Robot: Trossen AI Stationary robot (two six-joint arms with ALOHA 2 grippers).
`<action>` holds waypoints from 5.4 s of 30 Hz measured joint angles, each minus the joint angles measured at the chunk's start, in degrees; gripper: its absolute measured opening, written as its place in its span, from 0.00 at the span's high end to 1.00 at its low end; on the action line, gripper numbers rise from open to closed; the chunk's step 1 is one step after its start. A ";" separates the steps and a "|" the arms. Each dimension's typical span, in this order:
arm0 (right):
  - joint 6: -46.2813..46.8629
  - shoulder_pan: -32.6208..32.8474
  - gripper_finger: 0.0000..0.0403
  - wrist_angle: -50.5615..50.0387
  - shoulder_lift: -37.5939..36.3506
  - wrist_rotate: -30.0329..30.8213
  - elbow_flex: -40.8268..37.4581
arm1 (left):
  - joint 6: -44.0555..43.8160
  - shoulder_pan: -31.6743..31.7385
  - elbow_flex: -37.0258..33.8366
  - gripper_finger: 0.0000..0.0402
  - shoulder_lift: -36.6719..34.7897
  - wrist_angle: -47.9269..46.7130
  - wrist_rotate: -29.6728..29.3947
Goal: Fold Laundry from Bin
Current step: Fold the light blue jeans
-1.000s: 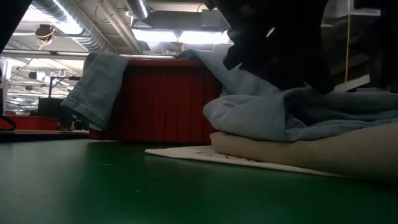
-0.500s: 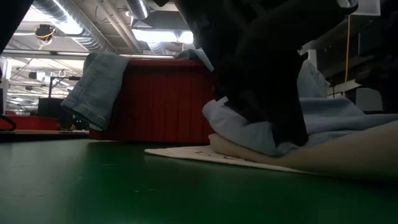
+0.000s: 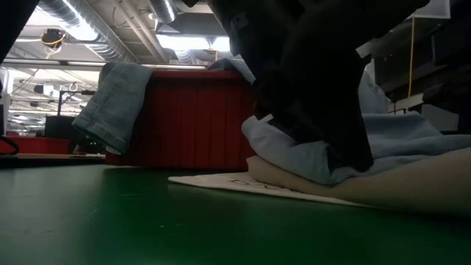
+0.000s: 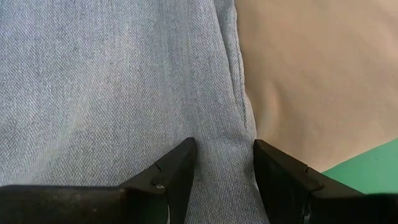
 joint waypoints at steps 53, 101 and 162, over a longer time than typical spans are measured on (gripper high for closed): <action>-4.07 -0.04 0.54 8.15 5.40 5.05 -0.07 | 0.39 -0.01 4.25 0.61 0.04 -11.27 0.54; -5.14 0.07 0.54 -7.92 11.27 2.08 10.23 | -3.19 0.31 1.86 0.96 -0.02 -10.30 2.14; -4.72 -1.64 0.88 -14.23 14.96 -1.42 14.38 | -3.15 0.22 1.86 0.96 -0.02 -10.19 2.34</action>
